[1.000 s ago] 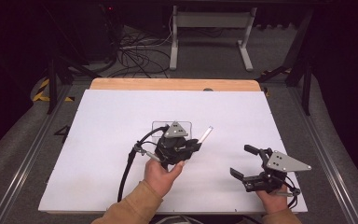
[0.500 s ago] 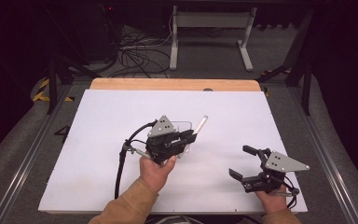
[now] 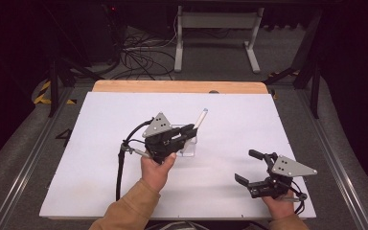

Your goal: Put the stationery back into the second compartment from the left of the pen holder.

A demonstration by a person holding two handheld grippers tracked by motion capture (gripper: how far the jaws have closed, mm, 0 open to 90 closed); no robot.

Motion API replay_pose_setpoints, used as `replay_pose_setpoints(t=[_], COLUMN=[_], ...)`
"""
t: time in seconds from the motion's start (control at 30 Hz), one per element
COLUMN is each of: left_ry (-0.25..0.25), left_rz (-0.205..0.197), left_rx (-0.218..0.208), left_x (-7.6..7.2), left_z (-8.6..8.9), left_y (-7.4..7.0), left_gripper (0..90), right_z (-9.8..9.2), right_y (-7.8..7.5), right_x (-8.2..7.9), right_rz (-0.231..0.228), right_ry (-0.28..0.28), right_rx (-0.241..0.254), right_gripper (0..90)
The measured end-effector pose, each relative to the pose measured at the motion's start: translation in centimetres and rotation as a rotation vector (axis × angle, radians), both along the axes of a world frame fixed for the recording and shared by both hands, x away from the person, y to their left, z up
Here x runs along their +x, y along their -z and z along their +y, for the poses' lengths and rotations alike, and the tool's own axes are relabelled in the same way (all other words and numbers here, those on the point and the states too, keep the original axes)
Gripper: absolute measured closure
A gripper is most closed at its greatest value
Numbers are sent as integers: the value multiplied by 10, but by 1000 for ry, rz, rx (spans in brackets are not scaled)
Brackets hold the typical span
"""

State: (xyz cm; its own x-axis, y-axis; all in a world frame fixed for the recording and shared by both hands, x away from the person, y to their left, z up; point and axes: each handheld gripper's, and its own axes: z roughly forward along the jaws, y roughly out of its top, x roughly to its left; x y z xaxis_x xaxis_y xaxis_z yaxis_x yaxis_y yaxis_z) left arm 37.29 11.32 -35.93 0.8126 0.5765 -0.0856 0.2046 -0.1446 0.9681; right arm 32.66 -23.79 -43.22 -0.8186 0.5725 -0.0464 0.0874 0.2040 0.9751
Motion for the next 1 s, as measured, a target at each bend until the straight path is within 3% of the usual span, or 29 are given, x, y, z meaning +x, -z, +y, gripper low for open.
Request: replay_pose_setpoints(t=[0.4, 0.7, 0.9, 1.0], left_ry=[-48, -52, -66, -69], left_rz=[-65, -85, -59, -70], left_rx=[-42, -71, -74, -69], left_x=[19, 36, 45, 48], left_z=[11, 19, 23, 25], left_y=[7, 20, 28, 30], left_gripper=[785, 782, 782, 781], right_z=[1, 2, 2, 3], right_y=[1, 1, 2, 2], right_x=[0, 0, 0, 0], right_rz=[-1, 4, 6, 8], right_ry=[-9, -17, -23, -24], right_rx=[-3, -4, -6, -6], right_gripper=[58, 57, 58, 57])
